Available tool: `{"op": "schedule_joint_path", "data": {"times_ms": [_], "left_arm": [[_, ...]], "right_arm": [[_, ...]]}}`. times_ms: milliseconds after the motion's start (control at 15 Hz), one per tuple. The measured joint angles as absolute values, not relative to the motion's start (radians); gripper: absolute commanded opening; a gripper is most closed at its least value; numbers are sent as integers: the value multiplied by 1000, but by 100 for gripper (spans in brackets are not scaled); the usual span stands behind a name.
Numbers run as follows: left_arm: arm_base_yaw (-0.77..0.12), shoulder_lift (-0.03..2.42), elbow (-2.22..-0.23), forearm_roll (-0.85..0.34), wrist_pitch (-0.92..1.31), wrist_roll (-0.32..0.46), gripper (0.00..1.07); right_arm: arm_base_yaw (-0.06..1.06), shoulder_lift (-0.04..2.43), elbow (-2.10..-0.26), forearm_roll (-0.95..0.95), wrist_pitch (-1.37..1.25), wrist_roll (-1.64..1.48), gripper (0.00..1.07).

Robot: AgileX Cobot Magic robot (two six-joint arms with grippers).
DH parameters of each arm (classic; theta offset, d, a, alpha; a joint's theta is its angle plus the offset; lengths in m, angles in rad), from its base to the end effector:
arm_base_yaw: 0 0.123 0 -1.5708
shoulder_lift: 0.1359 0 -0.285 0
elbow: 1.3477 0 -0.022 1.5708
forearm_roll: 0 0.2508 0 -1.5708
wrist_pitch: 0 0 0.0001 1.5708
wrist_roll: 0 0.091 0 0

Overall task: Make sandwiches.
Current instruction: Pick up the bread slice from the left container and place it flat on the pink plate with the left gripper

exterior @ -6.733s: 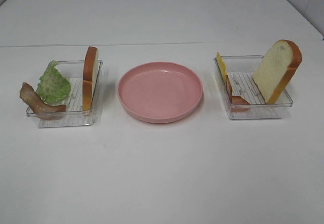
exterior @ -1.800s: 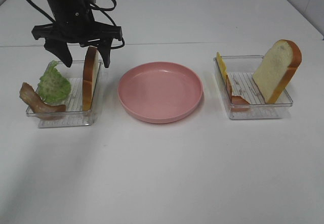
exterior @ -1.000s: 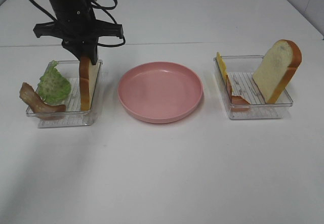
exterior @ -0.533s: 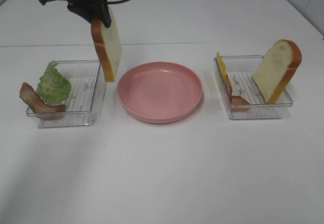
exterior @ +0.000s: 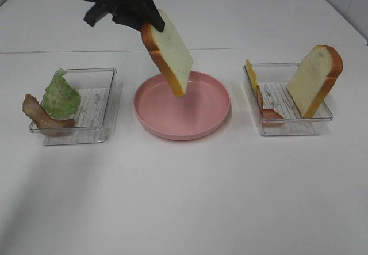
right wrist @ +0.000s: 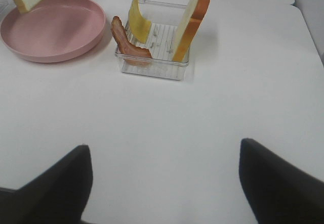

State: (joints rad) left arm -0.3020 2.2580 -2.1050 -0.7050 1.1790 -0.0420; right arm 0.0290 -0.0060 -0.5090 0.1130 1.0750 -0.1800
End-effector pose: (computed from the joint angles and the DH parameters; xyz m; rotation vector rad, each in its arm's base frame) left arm 0.4526 -0.1981 0.2560 0.1259 2.7565 -1.0610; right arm -0.0080 0.0088 0.2790 -0.2198 2.0268 0.0405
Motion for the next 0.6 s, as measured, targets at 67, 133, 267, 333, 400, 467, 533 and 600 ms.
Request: {"op": "schedule_joint_path", "data": {"times_ms": [67, 133, 267, 333, 400, 467, 533, 600], "left_arm": [[-302, 2275, -2105, -727, 1174, -32, 0], [-302, 2306, -2105, -755, 1170, -20, 0], [-302, 2365, -2105, -774, 1147, -14, 0], [-302, 2414, -2105, -805, 1113, -11, 0], [-302, 2431, -2105, -822, 1091, 0, 0], [-302, 2444, -2105, -851, 1072, 14, 0], [-302, 2450, -2105, -869, 1065, 26, 0], [-302, 2459, -2105, -909, 1060, 47, 0]], "right_arm": [[29, -6, -509, 113, 1075, -180, 75], [29, -6, -509, 113, 1075, -180, 75], [29, -6, -509, 113, 1075, -180, 75], [29, -6, -509, 113, 1075, -180, 75], [29, -6, -509, 113, 1075, -180, 75], [29, -6, -509, 113, 1075, -180, 75], [29, -6, -509, 113, 1075, -180, 75], [29, -6, -509, 113, 1075, -180, 75]]}}
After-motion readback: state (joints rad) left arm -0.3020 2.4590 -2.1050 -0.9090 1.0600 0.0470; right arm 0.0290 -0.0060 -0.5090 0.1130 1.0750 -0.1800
